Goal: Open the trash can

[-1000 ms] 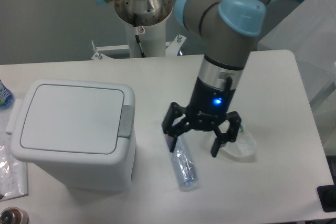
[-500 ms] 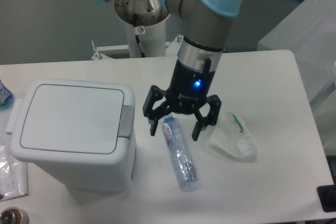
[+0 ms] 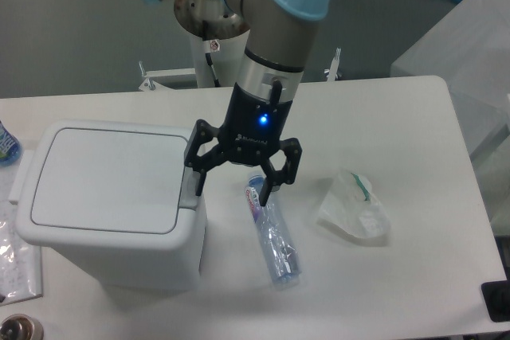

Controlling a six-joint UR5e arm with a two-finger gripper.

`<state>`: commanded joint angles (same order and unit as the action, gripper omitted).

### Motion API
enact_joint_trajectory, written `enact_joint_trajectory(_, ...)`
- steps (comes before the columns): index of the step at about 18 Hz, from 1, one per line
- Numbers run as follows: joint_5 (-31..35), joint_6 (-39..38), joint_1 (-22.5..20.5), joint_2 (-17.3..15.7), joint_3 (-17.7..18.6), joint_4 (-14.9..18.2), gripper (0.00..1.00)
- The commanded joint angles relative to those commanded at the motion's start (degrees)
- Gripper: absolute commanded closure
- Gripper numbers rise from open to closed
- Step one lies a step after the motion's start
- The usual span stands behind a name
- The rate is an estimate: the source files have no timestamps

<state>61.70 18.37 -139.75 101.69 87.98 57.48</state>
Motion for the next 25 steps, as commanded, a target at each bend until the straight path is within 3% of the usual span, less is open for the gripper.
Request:
enact_joint_trajectory(19,0.9,0.3,-0.1,-0.4,1.4,-0.6,0.00)
enact_joint_trajectory(25,0.7,1.1,-0.8,-0.4,-1.0,-0.6,0.00)
